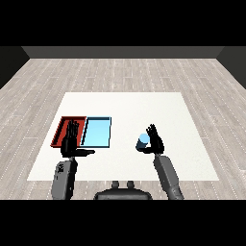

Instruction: Pick the blue can and put it in the blue box

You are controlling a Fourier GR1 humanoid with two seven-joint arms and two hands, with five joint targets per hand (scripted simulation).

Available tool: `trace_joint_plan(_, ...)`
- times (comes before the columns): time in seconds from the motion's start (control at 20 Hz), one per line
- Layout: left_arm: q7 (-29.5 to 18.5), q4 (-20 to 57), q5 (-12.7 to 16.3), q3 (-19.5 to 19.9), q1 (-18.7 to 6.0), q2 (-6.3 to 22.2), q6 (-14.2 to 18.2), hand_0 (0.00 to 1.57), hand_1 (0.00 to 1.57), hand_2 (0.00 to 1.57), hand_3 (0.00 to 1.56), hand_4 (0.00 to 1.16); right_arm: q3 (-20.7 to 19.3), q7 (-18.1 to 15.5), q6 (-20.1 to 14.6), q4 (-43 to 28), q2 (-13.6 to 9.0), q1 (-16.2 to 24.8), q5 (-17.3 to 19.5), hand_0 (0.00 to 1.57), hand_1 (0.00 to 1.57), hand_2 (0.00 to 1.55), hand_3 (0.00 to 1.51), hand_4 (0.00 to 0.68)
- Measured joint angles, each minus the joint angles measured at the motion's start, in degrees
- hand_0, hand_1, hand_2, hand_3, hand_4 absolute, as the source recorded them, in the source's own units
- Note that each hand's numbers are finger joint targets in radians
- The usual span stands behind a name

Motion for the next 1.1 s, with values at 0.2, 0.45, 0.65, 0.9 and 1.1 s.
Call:
trace_joint_plan(0.2,0.14,-2.09,0.47,-0.21,1.82,-0.10,-0.33,0.00,0.00,0.00,0.00,0.00,0.03,0.50,0.21,0.74,-0.18,-0.46,-0.60,0.00,0.00,0.00,0.00,0.000)
trace_joint_plan(0.45,1.88,-2.26,1.10,0.41,0.39,0.30,0.09,0.00,0.00,0.00,0.00,0.00,0.30,0.64,-0.73,4.75,-0.20,-3.89,-1.52,0.00,0.00,0.00,0.00,0.000)
trace_joint_plan(0.65,2.18,-2.27,2.15,1.17,-0.02,0.84,-0.50,0.00,0.00,0.00,0.00,0.00,1.69,-0.68,-1.19,7.12,0.06,-4.58,-1.34,0.00,0.00,0.00,0.00,0.000)
trace_joint_plan(0.9,0.80,-1.10,1.68,1.08,0.50,0.84,-0.95,0.00,0.00,0.00,0.00,0.00,2.68,-1.62,-2.15,10.38,0.12,-6.77,-2.11,0.00,0.00,0.00,0.00,0.000)
trace_joint_plan(1.1,-0.03,-0.64,1.19,0.87,0.92,0.62,-0.77,0.00,0.00,0.00,0.00,0.00,2.70,-2.54,-8.73,12.51,0.23,-7.97,-0.80,1.54,1.54,1.51,1.48,0.642)
